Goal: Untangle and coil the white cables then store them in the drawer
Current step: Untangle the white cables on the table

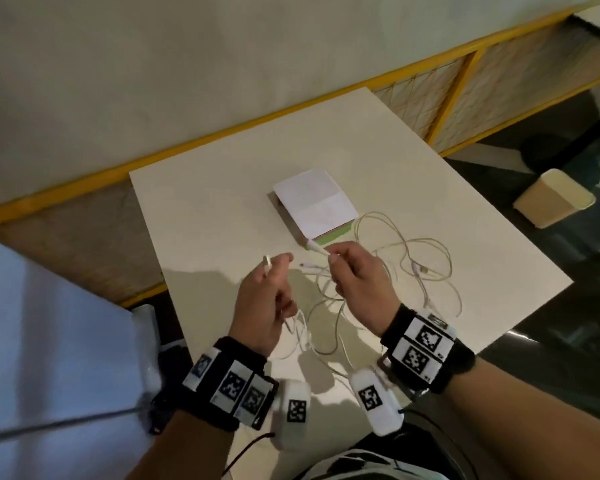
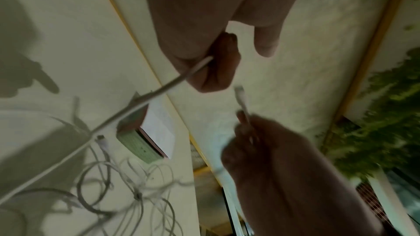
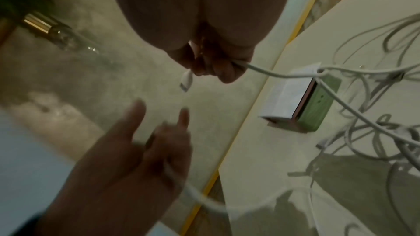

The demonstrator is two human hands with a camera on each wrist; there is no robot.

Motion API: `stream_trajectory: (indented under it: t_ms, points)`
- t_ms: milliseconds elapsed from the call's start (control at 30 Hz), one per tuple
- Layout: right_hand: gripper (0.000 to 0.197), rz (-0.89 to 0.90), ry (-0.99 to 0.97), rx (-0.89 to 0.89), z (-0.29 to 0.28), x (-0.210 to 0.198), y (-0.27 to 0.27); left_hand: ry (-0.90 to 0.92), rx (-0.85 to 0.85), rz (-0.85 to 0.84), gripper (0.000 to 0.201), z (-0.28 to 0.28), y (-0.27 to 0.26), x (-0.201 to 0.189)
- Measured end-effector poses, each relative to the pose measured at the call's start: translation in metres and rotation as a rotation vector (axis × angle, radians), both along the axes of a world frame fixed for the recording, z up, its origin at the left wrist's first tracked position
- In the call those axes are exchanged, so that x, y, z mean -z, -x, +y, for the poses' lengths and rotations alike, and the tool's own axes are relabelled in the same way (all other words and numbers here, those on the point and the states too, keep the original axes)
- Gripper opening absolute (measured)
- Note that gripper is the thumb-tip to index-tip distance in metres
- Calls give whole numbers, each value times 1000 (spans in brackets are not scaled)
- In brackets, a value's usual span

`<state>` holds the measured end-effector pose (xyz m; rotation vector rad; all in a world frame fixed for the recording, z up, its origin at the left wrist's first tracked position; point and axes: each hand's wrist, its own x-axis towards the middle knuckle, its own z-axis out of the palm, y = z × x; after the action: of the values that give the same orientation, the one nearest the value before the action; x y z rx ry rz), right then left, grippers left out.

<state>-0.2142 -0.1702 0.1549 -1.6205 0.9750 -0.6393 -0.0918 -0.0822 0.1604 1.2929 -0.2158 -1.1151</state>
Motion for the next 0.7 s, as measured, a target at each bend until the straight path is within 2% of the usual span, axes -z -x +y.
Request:
stream_trajectory:
  t_ms: [100, 167, 233, 333, 467, 600, 700]
  points:
    - [11, -18, 24, -105, 17, 2, -16, 13, 32, -73, 26, -10, 11, -1]
    - [14, -59, 27, -136, 20, 2, -21, 29, 9, -110, 35, -10, 10, 1]
    - [16, -29, 79, -167, 19, 4, -23, 35, -33, -142, 40, -10, 3, 3]
    - [13, 180, 157, -257, 6, 14, -16, 26, -133, -102, 31, -8, -18, -1]
    - [15, 501, 210, -344, -32, 29, 8, 226, -416, 243, 38, 8, -67, 1]
    - [17, 642, 174, -263, -73, 41, 41, 283, -648, 209, 43, 37, -118, 1]
    - [31, 661, 131, -184, -89, 40, 48, 245, -658, 111, 45, 55, -132, 0]
